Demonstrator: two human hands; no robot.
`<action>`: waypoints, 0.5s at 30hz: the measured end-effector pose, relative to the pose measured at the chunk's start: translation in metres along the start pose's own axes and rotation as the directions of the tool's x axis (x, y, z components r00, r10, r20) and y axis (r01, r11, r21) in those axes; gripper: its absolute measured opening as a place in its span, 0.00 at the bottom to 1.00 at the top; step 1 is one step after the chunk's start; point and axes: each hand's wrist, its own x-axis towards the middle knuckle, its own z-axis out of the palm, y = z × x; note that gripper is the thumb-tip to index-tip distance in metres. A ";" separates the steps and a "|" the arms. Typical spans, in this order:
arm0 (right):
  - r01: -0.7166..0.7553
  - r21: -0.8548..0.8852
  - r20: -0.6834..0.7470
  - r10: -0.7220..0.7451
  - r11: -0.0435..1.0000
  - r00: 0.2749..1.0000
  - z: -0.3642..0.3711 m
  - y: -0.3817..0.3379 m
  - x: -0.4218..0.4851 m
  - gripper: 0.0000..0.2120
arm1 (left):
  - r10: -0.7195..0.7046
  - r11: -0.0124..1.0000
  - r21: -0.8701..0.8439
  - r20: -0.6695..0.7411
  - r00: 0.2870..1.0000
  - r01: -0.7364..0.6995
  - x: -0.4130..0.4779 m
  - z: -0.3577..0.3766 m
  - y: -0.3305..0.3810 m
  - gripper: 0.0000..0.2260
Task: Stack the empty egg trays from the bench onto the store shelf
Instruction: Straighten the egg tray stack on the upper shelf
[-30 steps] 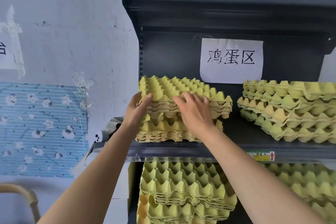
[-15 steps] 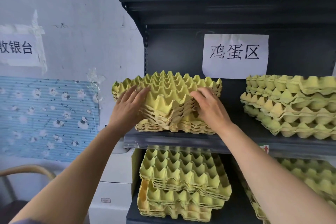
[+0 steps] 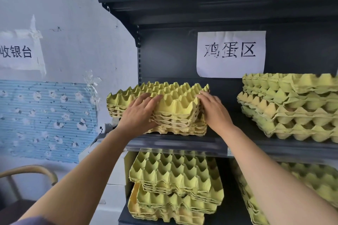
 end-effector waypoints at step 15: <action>0.214 0.030 -0.021 -0.214 0.976 0.977 -0.056 -0.095 0.008 0.20 | -0.160 0.971 -0.193 -0.081 0.984 0.142 -0.013 -0.020 -0.043 0.43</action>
